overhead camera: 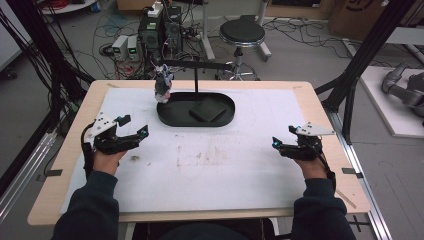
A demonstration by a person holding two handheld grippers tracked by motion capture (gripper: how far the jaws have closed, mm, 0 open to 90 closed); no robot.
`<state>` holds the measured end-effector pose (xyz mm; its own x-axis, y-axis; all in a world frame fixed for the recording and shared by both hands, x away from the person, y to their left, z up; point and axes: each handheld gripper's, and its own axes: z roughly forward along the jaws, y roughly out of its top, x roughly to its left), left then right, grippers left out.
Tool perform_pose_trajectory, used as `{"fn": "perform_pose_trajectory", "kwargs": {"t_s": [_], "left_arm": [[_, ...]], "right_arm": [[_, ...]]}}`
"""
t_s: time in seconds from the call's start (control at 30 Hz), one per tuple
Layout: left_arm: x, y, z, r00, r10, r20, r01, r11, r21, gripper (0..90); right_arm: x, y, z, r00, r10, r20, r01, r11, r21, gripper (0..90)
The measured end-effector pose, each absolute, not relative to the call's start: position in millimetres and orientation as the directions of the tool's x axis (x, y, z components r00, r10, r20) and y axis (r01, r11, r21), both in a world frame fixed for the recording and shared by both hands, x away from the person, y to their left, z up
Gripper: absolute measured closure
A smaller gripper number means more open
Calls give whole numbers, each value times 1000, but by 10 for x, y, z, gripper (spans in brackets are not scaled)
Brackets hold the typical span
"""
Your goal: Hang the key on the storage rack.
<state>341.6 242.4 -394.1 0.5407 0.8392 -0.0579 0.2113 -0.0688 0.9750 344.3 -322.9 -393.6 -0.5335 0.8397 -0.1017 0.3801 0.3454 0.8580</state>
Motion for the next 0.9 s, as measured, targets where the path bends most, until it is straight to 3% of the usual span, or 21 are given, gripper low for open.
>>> {"fn": "perform_pose_trajectory", "kwargs": {"t_s": [0.9], "left_arm": [[3393, 2424, -3997, 536, 842, -64, 233, -75, 969, 215]], "right_arm": [[3438, -3230, -3973, -525, 845, -100, 388, 342, 856, 243]]}}
